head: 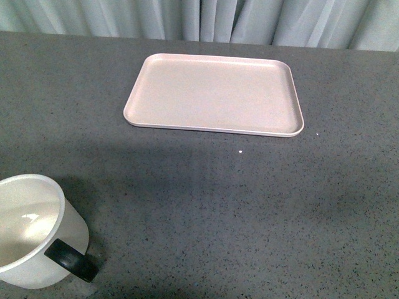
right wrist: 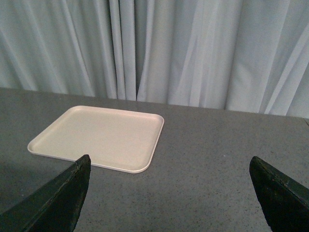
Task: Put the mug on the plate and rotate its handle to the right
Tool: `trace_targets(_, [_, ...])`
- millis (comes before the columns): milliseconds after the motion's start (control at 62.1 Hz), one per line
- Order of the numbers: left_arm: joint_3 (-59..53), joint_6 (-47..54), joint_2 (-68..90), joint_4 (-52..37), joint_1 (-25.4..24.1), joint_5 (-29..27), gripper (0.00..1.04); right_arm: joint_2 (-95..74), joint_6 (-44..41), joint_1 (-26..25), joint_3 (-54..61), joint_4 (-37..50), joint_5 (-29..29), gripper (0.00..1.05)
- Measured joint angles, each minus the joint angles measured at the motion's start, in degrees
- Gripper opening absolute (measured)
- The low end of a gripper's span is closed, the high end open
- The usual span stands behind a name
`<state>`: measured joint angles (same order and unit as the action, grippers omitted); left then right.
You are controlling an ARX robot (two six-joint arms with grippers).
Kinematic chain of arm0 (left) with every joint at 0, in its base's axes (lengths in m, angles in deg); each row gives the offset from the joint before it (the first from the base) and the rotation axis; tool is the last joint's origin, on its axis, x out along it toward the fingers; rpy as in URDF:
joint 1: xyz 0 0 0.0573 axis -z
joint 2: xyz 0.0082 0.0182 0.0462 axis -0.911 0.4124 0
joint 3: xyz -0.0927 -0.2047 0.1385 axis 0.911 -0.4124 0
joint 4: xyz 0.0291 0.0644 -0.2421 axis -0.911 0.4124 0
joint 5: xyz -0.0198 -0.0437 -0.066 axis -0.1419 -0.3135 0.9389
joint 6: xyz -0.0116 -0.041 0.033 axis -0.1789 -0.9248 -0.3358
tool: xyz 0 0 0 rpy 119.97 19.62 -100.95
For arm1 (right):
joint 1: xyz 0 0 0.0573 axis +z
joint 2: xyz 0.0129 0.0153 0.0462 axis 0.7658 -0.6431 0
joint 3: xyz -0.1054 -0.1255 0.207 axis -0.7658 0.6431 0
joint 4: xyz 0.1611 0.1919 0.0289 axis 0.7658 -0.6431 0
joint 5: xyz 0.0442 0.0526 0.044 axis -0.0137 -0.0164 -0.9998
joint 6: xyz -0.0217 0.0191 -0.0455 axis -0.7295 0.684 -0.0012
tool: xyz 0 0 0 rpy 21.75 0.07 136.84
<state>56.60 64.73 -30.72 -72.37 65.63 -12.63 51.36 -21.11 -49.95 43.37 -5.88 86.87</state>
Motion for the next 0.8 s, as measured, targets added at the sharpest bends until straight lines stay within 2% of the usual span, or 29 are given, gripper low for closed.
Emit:
trace_targets(435, [0.1,0.0,0.1,0.2,0.0,0.0,0.95,0.0,0.0,0.0,0.0,0.0,0.0,0.96])
trace_targets(499, [5.4,-4.9,6.6,12.9,-0.5,1.3,0.95,0.0,0.0,0.0,0.0,0.0,0.0,0.96])
trace_targets(563, [13.2,-8.3,20.0,25.3,-1.5,1.6,0.95,0.0,0.0,0.0,0.0,0.0,0.0,0.95])
trace_targets(805, [21.3,-4.6,42.6,19.4,1.2,1.0,0.95,0.0,0.0,0.0,0.0,0.0,0.0,0.96])
